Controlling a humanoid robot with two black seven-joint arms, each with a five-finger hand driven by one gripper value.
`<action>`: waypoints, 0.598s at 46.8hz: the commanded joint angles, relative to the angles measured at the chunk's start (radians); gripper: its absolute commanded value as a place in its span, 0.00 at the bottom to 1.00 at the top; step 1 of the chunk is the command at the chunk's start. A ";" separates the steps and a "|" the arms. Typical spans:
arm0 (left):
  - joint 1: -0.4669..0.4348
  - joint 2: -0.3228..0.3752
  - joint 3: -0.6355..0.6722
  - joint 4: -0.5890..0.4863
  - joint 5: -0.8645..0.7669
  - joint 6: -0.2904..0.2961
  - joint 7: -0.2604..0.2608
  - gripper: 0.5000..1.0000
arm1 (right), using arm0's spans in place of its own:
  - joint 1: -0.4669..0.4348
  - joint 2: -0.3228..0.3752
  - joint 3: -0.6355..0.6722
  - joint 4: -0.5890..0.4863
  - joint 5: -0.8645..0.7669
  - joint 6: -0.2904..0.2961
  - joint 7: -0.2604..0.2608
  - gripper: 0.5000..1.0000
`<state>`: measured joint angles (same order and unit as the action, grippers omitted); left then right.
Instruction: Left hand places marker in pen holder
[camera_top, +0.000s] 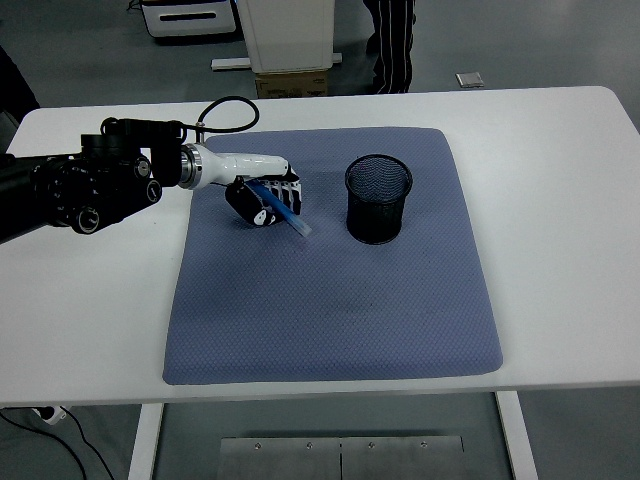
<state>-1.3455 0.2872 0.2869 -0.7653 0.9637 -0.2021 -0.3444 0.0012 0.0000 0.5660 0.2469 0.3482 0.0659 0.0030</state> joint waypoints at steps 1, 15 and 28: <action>0.000 -0.002 0.000 0.000 -0.002 0.001 0.002 0.00 | 0.000 0.000 0.000 0.000 0.000 0.000 0.000 1.00; -0.001 -0.003 -0.002 0.008 -0.034 0.004 0.004 0.00 | -0.001 0.000 0.000 0.000 0.000 0.000 0.000 1.00; -0.004 0.000 -0.002 0.011 -0.049 0.030 0.008 0.00 | -0.001 0.000 0.000 0.000 0.000 0.000 0.000 1.00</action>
<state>-1.3470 0.2860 0.2852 -0.7546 0.9251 -0.1717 -0.3375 0.0007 0.0000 0.5660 0.2470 0.3479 0.0659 0.0029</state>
